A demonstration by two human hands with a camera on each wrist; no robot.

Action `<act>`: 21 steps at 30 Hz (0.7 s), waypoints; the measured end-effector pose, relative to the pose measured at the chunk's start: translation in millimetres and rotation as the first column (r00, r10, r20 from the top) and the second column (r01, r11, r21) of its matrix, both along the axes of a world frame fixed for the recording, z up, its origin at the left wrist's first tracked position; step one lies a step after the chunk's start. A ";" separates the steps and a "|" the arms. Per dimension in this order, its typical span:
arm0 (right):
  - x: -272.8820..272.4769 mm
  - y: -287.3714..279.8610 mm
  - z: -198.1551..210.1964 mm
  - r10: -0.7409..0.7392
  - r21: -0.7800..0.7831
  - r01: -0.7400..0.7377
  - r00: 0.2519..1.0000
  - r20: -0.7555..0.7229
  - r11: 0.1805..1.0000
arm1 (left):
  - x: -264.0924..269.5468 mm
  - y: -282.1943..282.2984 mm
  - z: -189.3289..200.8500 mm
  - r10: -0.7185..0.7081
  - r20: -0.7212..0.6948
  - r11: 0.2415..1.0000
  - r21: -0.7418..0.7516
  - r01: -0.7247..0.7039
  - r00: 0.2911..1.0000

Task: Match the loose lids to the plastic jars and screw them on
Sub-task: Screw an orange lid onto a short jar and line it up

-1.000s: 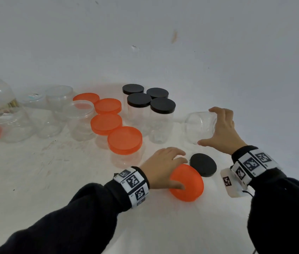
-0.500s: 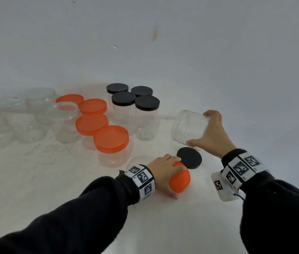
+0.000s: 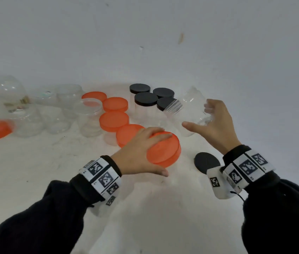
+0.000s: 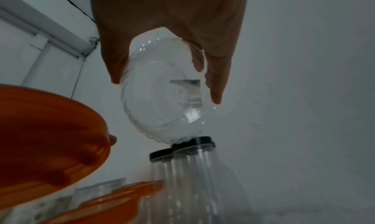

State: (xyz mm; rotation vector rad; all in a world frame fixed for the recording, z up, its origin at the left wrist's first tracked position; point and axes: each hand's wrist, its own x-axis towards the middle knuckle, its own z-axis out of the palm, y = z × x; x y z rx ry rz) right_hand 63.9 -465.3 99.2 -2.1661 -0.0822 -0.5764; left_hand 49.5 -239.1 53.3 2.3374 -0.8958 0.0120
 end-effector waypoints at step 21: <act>11.5 223.1 -28.0 0.444 0.016 -0.458 0.850 -0.283 0.889 | -43.3 260.7 -22.7 0.587 0.016 0.809 0.029 -0.587 0.809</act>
